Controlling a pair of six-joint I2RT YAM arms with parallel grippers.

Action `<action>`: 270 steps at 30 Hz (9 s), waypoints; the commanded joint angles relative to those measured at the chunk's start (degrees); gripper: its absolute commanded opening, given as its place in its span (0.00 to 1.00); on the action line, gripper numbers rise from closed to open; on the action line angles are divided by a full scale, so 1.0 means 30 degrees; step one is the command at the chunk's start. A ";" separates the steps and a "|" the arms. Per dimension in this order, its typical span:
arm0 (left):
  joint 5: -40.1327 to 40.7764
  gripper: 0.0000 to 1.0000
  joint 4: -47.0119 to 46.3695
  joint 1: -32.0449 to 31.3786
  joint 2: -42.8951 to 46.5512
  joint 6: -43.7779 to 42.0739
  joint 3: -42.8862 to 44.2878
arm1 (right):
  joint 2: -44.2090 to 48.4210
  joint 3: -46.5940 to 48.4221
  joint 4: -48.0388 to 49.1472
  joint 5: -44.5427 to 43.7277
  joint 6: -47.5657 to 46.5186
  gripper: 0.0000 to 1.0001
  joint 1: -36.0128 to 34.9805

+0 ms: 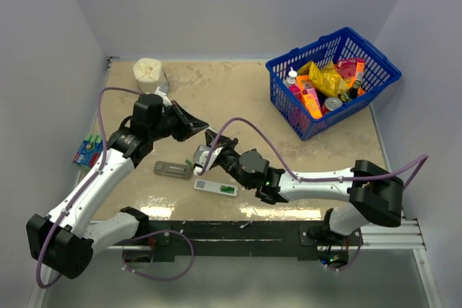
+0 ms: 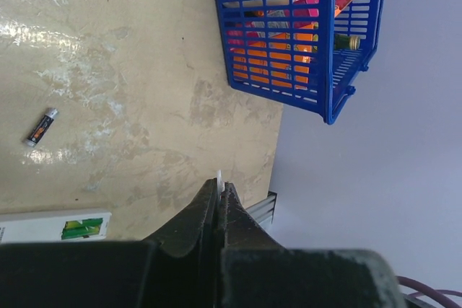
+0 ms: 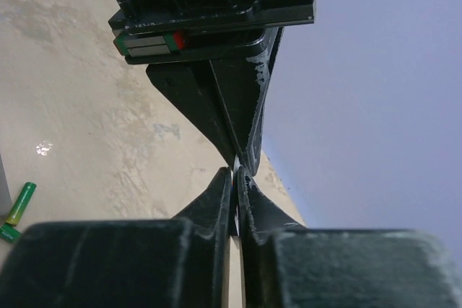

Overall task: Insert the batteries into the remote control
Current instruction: Adjust the battery cover, then adjust the remote control at the center of the board.

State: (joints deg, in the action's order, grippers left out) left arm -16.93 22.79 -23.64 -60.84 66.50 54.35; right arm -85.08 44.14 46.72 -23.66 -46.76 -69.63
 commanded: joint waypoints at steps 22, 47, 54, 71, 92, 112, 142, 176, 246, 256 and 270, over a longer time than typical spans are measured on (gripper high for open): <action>0.4880 0.78 -0.2435 -0.0001 0.2817 -1.1204 -0.1443 | 0.7322 0.1752 -1.4220 0.6931 1.5435 0.00 0.2843; 0.5612 0.88 -0.5721 -0.5040 0.4020 -1.1274 -0.8507 | 0.3376 -0.6128 -0.4889 2.2385 2.9705 0.00 1.0287; 0.7136 0.87 -0.5194 -0.5772 0.3435 -1.1092 -0.8595 | -0.0818 -0.6245 -0.0607 2.4293 3.1463 0.00 1.0289; 0.1341 0.96 -0.9118 -0.6798 0.6743 -1.9281 -1.0264 | 0.0348 -0.5897 -0.3555 2.3501 2.9712 0.00 1.0318; -0.4025 0.74 -0.7830 -0.8145 0.4314 -2.9517 -0.7892 | 0.4834 -0.3493 -1.0153 2.4468 2.9415 0.00 1.1226; -0.1975 0.52 -0.9851 -0.9640 0.2643 -3.0603 -0.8009 | 0.5303 -0.3083 -0.9479 2.4323 3.0616 0.00 1.1197; -0.2326 0.11 -0.8213 -0.9640 0.2643 -3.1424 -0.7219 | 0.5097 0.1716 -1.7935 2.2921 2.2962 0.51 1.1226; -0.1506 0.02 -0.4343 -0.9582 0.2526 -2.8233 -0.3848 | 0.8526 0.5355 -2.6528 1.3717 0.4075 0.60 0.5017; -0.4143 0.06 -0.4519 -0.8146 0.2994 -2.6679 -0.3819 | 0.8965 0.3685 -2.4039 1.3277 0.4162 0.27 0.3843; -0.0864 0.74 -0.5573 -0.7590 0.3608 -2.4747 -0.4960 | 0.7882 0.2310 -2.3513 1.3189 0.7143 0.08 0.3872; 0.5579 0.99 -0.5313 -0.5304 0.4373 -1.5381 -0.6542 | 0.5626 -0.0915 -1.9031 1.2313 1.2422 0.05 0.3843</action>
State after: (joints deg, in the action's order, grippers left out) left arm -8.19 7.07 -40.10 -47.18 7.88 36.05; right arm -67.07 41.25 -15.84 14.44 -14.57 -57.80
